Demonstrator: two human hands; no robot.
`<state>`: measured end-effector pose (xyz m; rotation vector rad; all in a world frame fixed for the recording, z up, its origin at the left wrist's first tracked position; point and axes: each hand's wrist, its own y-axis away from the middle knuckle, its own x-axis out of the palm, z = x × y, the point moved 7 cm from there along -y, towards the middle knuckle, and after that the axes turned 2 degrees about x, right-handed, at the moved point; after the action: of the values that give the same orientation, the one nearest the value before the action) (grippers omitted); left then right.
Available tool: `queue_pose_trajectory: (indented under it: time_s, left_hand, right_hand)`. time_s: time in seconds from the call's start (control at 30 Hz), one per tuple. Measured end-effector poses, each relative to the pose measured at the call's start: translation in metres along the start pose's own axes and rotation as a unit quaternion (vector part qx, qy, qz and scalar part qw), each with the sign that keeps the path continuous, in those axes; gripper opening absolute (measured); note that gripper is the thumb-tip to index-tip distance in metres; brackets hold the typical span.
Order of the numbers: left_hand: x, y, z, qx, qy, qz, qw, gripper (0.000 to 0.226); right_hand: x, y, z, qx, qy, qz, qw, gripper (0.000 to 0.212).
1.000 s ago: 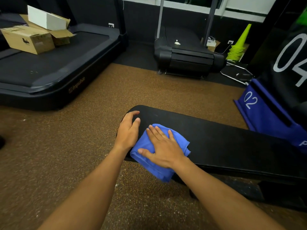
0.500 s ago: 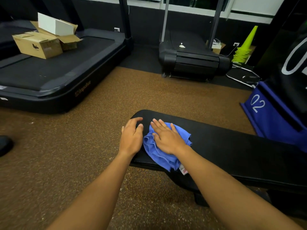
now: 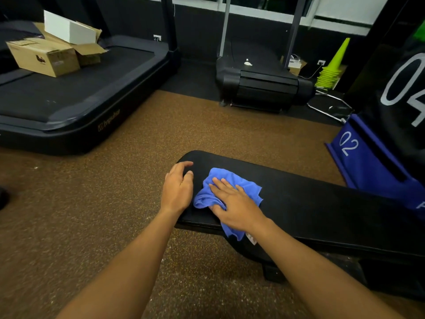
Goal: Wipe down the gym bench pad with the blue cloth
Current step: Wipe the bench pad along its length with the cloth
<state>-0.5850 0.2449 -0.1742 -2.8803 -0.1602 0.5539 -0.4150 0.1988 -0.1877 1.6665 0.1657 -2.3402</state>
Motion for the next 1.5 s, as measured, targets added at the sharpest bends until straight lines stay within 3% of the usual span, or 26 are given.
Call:
queue_pose_trajectory:
  time_s: [0.17, 0.43, 0.53, 0.73, 0.97, 1.17, 1.23, 1.37, 1.5]
  left_hand:
    - [-0.001, 0.002, 0.0, 0.0, -0.001, 0.003, 1.0, 0.041]
    - [0.0, 0.003, 0.0, 0.011, 0.002, 0.004, 1.0, 0.032]
    - [-0.001, 0.002, 0.0, 0.018, 0.011, -0.007, 1.0, 0.035]
    - [-0.005, 0.002, -0.002, 0.01, 0.035, -0.019, 0.999, 0.044]
    - [-0.011, 0.006, -0.007, 0.011, 0.05, -0.048, 0.998, 0.046]
    - [-0.009, 0.008, -0.008, 0.007, 0.041, -0.048, 0.998, 0.038]
    - [-0.009, 0.008, -0.008, 0.005, 0.044, -0.045, 0.998, 0.036]
    - [-0.01, 0.008, -0.008, 0.012, 0.059, -0.043, 0.997, 0.035]
    - [-0.008, 0.006, -0.008, 0.007, 0.064, -0.036, 0.997, 0.035]
  right_hand:
    - [-0.003, -0.006, -0.006, 0.032, 0.018, 0.001, 0.999, 0.056]
    - [-0.028, -0.052, -0.077, 0.212, 0.056, -0.036, 0.975, 0.058]
    - [-0.028, -0.08, -0.077, 0.233, 0.05, -0.051, 0.97, 0.06]
    - [-0.022, -0.092, -0.059, 0.194, 0.101, -0.045, 0.975, 0.058]
    - [0.002, -0.066, 0.016, -0.025, 0.07, -0.012, 0.997, 0.055]
    - [-0.01, 0.0, -0.017, -0.123, 0.052, 0.009, 0.991, 0.057]
    - [-0.019, 0.009, -0.051, -0.09, 0.053, -0.011, 0.995, 0.064]
    - [-0.051, 0.005, -0.125, 0.116, 0.041, -0.096, 0.988, 0.049]
    - [-0.053, -0.047, -0.12, 0.236, 0.057, -0.122, 0.962, 0.047]
